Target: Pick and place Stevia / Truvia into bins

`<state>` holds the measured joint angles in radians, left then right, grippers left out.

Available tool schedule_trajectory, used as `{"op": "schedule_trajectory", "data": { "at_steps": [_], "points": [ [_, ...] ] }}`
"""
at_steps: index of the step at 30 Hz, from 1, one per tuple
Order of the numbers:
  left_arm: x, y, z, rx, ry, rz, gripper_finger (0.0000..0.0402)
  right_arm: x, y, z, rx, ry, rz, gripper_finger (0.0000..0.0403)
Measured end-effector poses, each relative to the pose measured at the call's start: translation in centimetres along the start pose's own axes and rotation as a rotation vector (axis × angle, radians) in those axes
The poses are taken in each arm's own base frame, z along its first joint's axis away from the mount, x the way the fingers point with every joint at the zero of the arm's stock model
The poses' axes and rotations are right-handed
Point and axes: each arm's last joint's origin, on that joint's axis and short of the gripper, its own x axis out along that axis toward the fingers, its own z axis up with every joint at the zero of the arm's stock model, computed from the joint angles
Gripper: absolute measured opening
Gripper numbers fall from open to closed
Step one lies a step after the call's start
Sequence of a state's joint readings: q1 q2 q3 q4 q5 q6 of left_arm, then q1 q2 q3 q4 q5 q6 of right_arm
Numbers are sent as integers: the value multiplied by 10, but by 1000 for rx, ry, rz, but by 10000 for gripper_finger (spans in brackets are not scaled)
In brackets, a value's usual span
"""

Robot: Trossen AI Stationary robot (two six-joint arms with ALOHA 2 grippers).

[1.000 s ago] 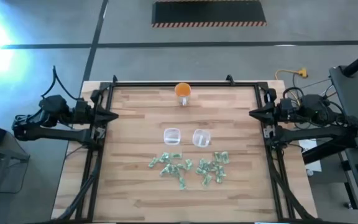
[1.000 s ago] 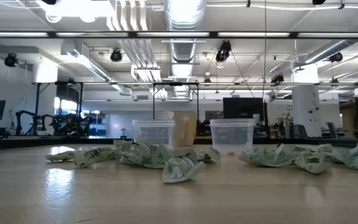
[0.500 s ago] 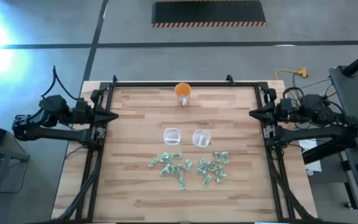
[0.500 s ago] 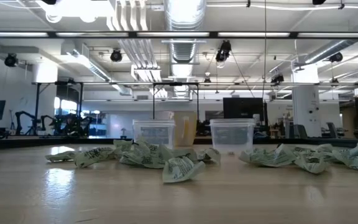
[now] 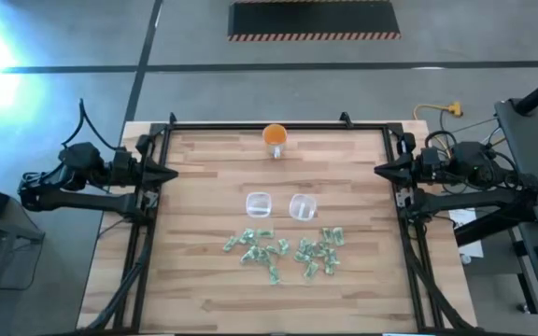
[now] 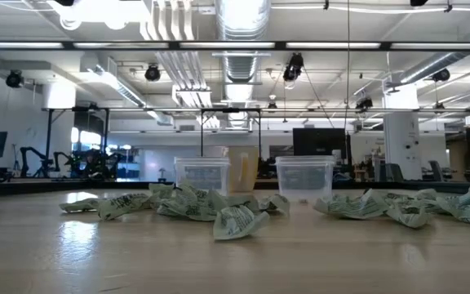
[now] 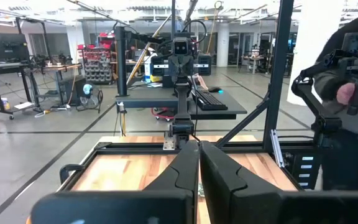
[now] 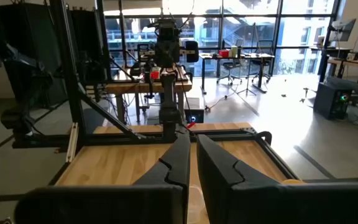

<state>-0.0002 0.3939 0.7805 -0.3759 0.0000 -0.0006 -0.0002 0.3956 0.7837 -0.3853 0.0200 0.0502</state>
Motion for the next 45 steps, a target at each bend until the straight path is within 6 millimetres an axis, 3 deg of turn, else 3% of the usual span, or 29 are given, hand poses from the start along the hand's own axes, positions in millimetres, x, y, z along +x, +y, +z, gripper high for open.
{"op": "schedule_trajectory", "data": {
  "at_steps": [28, 40, 45],
  "points": [
    [0, 0, 0, 0, -1, -1, 0, 0, 0, 0, 6, -3, 1, 22],
    [0, 0, 0, 0, 0, 0, 0, 21, 1, 5, 263, -27, 6, 22],
    [0, 0, 0, 0, 0, 0, 0, 29, 1, 6, 185, -37, 4, 22]
  ]
}}
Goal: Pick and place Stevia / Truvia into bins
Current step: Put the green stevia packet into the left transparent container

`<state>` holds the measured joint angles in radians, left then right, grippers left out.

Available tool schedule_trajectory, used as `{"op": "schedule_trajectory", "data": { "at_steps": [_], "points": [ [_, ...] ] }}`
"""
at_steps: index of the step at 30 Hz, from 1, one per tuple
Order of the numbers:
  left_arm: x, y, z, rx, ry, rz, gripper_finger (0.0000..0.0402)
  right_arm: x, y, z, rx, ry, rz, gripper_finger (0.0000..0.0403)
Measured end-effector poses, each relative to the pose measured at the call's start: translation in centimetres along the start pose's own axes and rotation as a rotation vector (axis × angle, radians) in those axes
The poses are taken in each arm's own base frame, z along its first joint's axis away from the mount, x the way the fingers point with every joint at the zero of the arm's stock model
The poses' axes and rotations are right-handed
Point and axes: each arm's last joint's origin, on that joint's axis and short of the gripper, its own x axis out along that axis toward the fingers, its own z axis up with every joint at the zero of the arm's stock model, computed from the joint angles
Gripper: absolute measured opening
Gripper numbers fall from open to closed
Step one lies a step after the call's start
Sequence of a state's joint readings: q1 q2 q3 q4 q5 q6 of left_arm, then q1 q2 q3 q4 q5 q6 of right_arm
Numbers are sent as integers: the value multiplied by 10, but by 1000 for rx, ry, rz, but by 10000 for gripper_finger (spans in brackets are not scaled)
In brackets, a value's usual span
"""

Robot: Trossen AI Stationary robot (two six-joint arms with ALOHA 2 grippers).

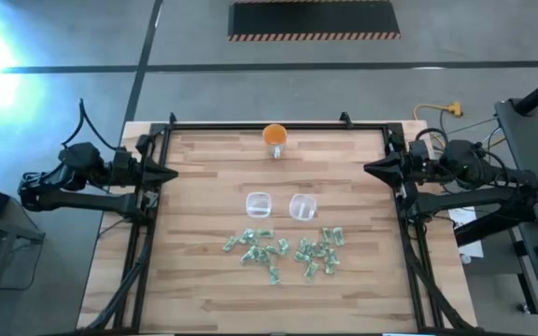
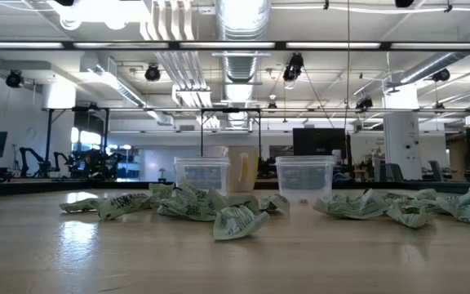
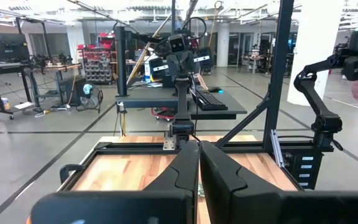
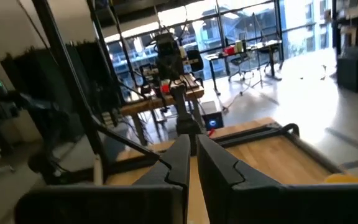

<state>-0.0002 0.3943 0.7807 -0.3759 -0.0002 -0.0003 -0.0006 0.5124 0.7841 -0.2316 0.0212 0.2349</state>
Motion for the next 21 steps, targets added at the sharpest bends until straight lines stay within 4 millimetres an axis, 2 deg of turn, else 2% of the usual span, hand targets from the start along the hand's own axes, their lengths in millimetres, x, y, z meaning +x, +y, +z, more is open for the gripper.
{"op": "schedule_trajectory", "data": {
  "at_steps": [9, 21],
  "points": [
    [0, 0, 0, 0, 0, 0, 0, 5, -1, -2, -258, 24, -10, 22],
    [0, 0, 0, 0, 0, 0, 0, 6, -4, -16, -266, 166, -22, 22]
  ]
}}
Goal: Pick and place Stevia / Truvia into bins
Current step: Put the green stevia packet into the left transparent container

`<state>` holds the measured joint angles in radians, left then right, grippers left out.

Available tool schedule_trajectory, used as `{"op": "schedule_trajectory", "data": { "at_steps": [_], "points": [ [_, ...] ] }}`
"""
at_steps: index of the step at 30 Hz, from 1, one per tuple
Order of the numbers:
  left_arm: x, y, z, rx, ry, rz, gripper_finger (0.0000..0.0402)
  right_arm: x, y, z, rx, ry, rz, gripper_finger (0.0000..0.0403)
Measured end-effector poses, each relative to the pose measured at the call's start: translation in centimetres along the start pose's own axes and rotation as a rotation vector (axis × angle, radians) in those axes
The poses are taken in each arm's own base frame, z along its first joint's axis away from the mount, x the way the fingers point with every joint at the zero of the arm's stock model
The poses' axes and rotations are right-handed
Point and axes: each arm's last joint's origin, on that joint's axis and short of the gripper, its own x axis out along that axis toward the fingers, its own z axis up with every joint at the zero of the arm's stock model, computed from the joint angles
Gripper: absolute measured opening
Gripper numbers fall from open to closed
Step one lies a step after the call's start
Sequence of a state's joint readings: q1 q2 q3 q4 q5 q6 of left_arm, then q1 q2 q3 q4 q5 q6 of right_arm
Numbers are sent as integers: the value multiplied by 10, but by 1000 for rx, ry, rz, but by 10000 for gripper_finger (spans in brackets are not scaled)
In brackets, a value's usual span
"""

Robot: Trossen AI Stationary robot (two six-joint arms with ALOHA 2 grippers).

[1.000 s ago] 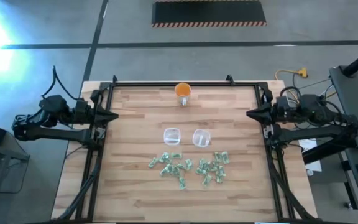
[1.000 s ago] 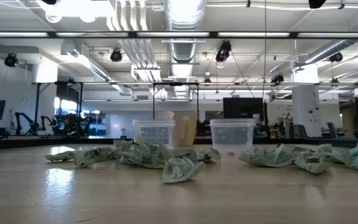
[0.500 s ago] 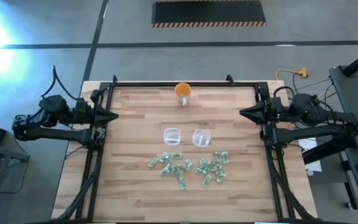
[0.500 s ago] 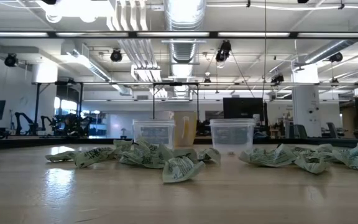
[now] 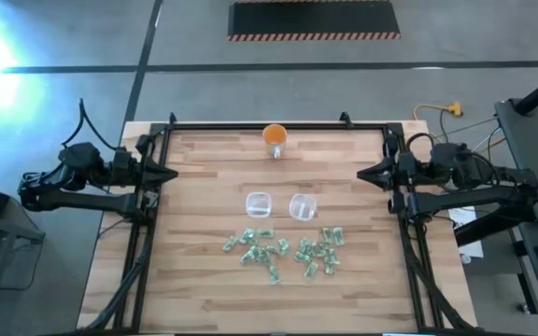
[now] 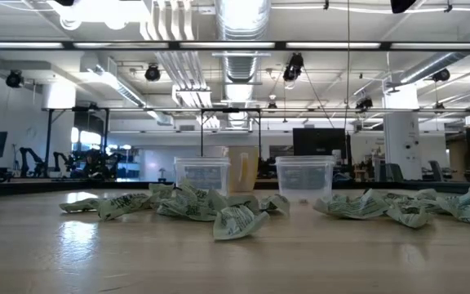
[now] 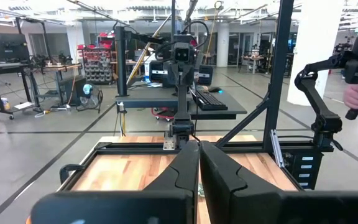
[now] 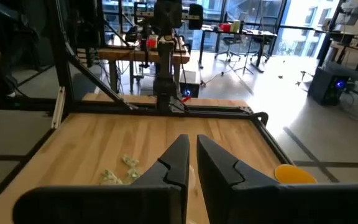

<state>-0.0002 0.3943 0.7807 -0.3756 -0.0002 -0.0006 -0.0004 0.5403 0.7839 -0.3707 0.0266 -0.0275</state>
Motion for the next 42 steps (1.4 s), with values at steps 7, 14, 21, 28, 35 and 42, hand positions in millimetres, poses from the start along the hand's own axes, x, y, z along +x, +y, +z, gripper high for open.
{"op": "schedule_trajectory", "data": {
  "at_steps": [7, 14, 21, 28, 35, 42],
  "points": [
    [1, 0, 4, -78, -37, -2, 0, 7, 0, -1, 36, 15, 0, 22],
    [0, 0, 8, -151, -85, -8, 0, 22, 1, -2, -33, 38, 2, 22],
    [0, 0, 10, -150, -103, -10, 0, 43, 1, -11, 42, 139, 1, 22],
    [7, 0, 7, -150, -67, 1, 0, 57, 2, -21, 58, 228, -1, 22],
    [34, 0, -2, -64, 38, 14, 0, 60, 2, -19, 119, 218, -9, 22],
    [60, 0, -13, 56, 140, -2, 0, 46, 3, -7, -16, 161, 17, 22]
  ]
}}
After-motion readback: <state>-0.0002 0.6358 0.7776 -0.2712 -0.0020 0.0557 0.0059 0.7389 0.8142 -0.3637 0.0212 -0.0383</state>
